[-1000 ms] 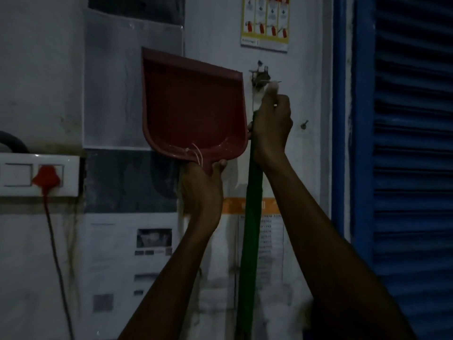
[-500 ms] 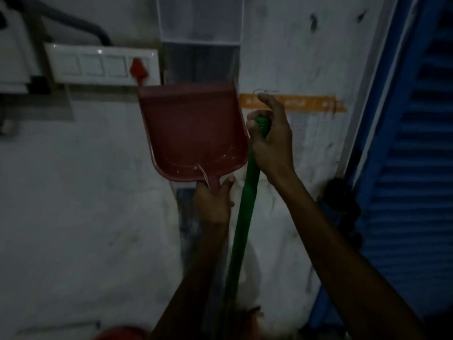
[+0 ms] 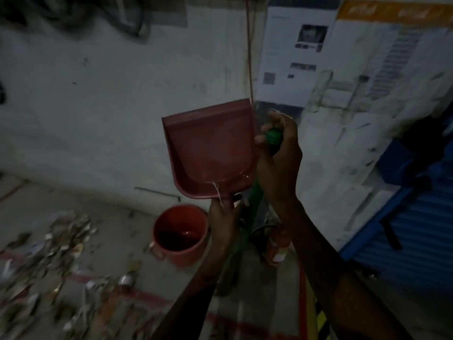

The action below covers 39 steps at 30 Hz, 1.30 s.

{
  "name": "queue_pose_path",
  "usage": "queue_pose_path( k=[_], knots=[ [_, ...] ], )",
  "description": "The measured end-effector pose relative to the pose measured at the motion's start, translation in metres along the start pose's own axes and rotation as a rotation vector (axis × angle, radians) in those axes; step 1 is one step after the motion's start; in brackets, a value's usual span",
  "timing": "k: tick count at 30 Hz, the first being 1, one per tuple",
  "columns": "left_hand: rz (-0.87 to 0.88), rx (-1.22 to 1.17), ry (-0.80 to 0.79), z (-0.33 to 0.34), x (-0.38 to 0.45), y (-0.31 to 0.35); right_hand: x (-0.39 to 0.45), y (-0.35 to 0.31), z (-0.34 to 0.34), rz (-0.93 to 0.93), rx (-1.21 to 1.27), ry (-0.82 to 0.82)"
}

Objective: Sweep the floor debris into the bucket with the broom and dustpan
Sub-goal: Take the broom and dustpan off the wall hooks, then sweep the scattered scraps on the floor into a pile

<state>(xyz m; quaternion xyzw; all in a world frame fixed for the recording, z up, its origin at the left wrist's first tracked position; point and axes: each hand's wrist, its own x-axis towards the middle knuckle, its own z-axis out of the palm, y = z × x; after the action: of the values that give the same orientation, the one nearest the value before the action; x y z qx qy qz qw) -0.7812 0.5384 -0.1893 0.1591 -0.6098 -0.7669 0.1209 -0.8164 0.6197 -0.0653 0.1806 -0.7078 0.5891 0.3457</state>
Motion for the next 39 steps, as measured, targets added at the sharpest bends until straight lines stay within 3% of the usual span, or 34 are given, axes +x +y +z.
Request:
queue_pose_path(
  k=[10,13,16,18,20,23,25,28,30,36,39],
  knots=[
    [-0.002,-0.013,-0.092,-0.111,-0.062,-0.002,-0.087,-0.066,0.039,0.041,0.057,0.013],
    [-0.049,0.051,-0.083,-0.149,-0.077,0.002,-0.117,-0.083,0.046,0.125,0.185,-0.049],
    [-0.054,0.111,-0.135,-0.195,-0.088,0.000,-0.160,-0.105,0.055,0.291,0.432,-0.052],
    [-0.057,0.140,-0.152,-0.223,-0.091,-0.008,-0.191,-0.109,0.056,0.439,0.447,0.113],
    [-0.068,0.160,-0.153,-0.248,-0.094,-0.012,-0.223,-0.101,0.058,0.671,0.303,0.285],
    [-0.069,0.185,-0.151,-0.274,-0.103,-0.013,-0.281,-0.075,0.069,1.219,0.084,0.096],
    [-0.086,0.192,-0.173,-0.288,-0.110,-0.015,-0.322,-0.055,0.082,1.559,0.183,-0.023],
    [-0.089,0.187,-0.165,-0.305,-0.123,-0.013,-0.364,-0.042,0.102,1.860,0.326,-0.148],
    [-0.065,0.176,-0.175,-0.316,-0.132,-0.011,-0.381,-0.047,0.117,1.967,0.441,-0.160],
    [-0.068,0.191,-0.229,-0.349,-0.156,-0.006,-0.380,-0.089,0.136,2.033,0.667,-0.051],
    [-0.078,0.248,-0.199,-0.377,-0.156,-0.011,-0.377,-0.086,0.123,1.973,0.596,-0.078]
  ],
)
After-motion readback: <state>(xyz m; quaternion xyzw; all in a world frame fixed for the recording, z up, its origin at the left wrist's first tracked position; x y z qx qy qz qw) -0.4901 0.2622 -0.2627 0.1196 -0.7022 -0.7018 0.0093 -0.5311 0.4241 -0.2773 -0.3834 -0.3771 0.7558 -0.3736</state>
